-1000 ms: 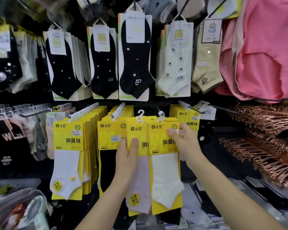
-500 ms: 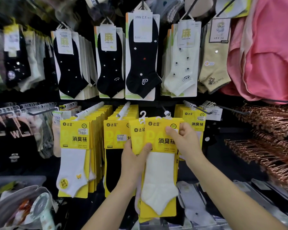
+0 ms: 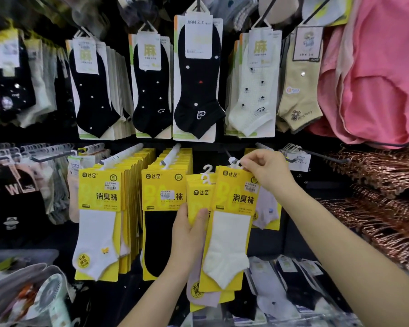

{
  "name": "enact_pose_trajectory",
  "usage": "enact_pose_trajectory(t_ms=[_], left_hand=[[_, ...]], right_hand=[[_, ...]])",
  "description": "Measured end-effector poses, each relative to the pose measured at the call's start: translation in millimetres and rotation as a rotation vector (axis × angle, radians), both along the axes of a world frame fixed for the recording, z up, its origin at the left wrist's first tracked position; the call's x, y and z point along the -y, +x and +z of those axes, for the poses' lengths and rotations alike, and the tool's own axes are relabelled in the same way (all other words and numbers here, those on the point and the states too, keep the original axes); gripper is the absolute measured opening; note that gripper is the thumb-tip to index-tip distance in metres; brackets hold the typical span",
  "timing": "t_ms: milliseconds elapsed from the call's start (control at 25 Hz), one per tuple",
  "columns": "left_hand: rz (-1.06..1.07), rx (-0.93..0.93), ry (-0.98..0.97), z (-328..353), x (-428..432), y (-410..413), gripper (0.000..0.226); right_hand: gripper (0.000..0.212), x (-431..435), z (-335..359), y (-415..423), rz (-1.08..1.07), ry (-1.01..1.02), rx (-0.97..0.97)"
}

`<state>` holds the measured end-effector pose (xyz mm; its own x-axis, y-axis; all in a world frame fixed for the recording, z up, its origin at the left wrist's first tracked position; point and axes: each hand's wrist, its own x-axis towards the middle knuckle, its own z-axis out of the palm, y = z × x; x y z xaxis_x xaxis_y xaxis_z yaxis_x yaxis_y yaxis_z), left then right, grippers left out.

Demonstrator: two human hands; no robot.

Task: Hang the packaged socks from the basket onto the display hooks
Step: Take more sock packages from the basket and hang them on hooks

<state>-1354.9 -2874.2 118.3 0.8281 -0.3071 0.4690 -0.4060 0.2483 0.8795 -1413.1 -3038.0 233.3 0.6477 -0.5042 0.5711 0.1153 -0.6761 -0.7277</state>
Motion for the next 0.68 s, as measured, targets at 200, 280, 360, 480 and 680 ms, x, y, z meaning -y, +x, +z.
enact_pose_trajectory(t_ms=[200,280,360,480,680], left_hand=[[0.129,0.049,-0.060,0,-32,17,0.020],[0.186,0.049,-0.053,-1,-44,25,0.017],[0.219,0.048,-0.039,-1,-52,29,0.013],[0.209,0.050,-0.028,2,-53,28,0.011],[0.119,0.088,-0.034,10,-33,12,0.014]], right_hand=[[0.024,10,11,17,-0.028,-0.014,-0.002],[0.020,10,7,23,-0.031,-0.045,-0.055],[0.016,10,5,25,-0.036,-0.033,-0.086],[0.009,3,4,22,-0.126,-0.068,0.048],[0.035,-46,-13,13,0.024,-0.170,0.020]])
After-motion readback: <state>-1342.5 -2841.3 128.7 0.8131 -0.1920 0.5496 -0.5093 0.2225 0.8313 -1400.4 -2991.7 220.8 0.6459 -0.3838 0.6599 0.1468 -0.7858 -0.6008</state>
